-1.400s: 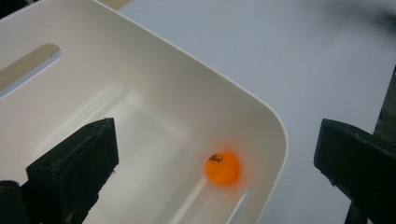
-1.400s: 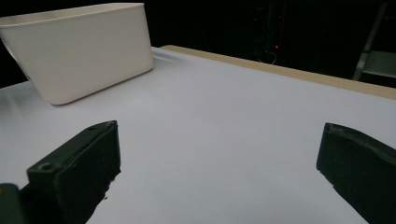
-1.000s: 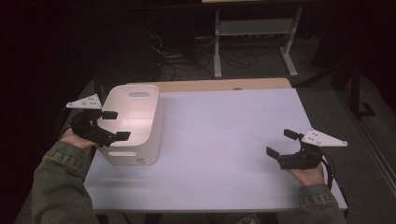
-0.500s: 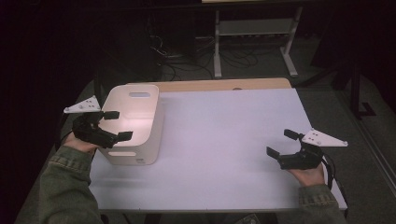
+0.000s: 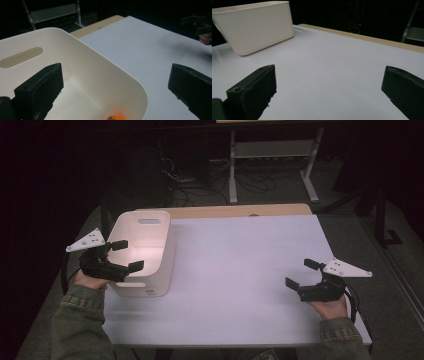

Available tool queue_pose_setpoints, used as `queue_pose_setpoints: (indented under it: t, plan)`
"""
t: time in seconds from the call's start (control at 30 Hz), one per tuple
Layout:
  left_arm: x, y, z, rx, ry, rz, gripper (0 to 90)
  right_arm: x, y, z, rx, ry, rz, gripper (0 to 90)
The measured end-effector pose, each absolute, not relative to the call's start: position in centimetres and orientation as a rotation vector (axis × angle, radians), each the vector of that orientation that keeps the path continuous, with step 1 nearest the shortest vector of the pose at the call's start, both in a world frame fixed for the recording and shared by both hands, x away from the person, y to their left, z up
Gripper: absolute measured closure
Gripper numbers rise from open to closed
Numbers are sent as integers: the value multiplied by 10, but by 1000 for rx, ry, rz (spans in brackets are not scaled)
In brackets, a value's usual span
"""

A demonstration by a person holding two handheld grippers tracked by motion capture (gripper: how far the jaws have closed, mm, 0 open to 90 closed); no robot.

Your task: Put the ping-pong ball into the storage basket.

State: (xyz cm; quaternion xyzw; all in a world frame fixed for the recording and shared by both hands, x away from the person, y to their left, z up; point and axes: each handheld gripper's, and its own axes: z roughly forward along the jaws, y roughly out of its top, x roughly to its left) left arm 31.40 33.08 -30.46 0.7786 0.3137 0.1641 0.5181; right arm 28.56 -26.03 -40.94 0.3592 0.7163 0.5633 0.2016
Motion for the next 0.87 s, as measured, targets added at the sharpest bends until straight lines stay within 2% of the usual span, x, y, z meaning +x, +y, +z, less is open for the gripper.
queue_pose_setpoints:
  t: [0.67, 0.87]
  plan:
    - [295, 330, -323, 1697, 759, 511, 0, 286, -261, -410, 1005, 2002, 1571, 0]
    - [295, 330, -324, 1712, 763, 512, 0, 286, -262, -410, 1010, 2000, 1570, 0]
